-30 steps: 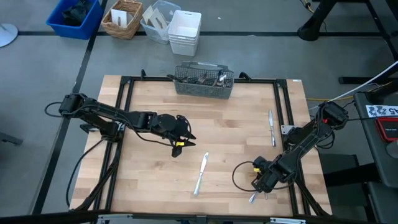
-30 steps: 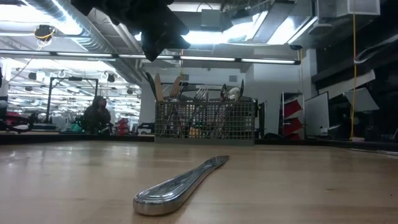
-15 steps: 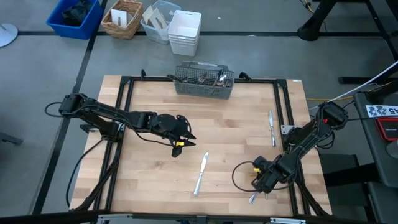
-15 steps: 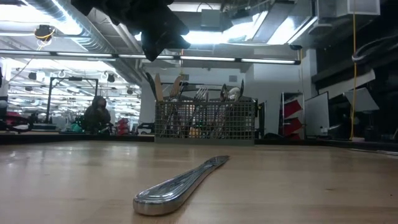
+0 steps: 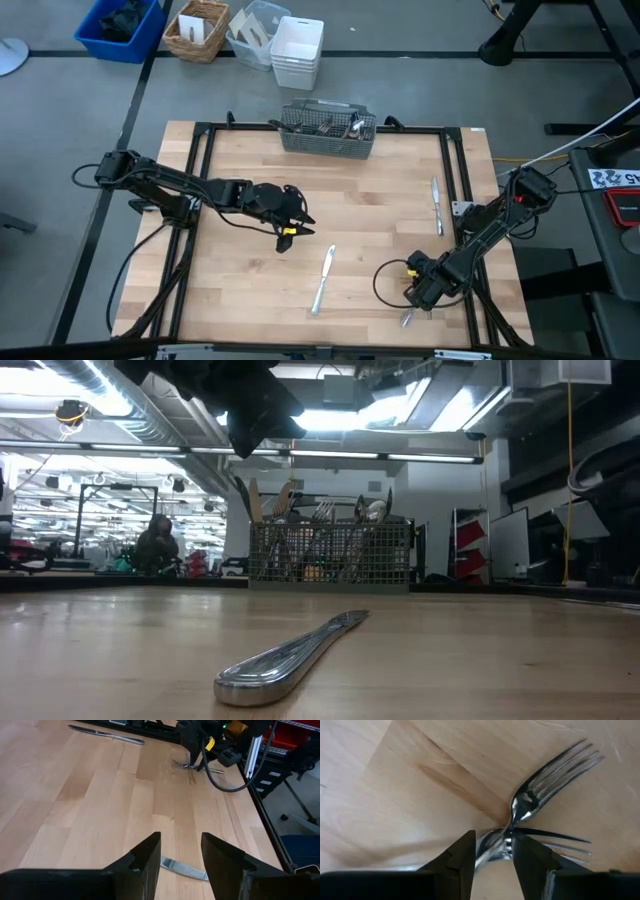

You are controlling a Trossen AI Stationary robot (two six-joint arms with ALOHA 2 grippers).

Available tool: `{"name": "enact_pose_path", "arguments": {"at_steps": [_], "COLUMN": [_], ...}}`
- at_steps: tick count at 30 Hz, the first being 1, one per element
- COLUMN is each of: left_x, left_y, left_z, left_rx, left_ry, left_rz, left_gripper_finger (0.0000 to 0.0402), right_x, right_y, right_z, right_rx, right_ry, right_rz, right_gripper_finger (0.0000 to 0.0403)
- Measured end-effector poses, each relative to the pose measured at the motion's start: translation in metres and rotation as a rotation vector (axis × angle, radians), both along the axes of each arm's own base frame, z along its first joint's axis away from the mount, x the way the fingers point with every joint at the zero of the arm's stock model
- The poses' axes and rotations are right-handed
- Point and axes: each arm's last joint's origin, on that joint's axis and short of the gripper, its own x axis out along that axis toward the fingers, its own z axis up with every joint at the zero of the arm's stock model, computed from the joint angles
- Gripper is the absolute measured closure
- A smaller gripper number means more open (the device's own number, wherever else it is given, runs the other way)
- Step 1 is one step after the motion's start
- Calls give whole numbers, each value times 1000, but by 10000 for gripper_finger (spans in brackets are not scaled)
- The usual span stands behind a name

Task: Sort silverware
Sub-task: Put the fork into the gray silverware organizer

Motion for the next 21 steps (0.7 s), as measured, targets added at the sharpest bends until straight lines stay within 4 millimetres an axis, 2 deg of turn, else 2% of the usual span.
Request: {"name": "enact_pose_path", "arguments": {"at_steps": [7, 17, 21], "left_x": [0, 0, 0], "left_y": [0, 0, 0], "left_z": [0, 0, 0], "left_rx": [0, 0, 0], "left_ry": [1, 1, 2], "left_rz": [0, 0, 0], "left_gripper_finger": [269, 269, 269], "right_x": [1, 1, 3], "right_y": [0, -1, -1], "right_z": [-4, -4, -4], "right_rx": [-29, -46, -71], "right_ry": [-3, -24, -59], "right_rz": [-3, -5, -7], "right_gripper_finger": [291, 391, 385]}}
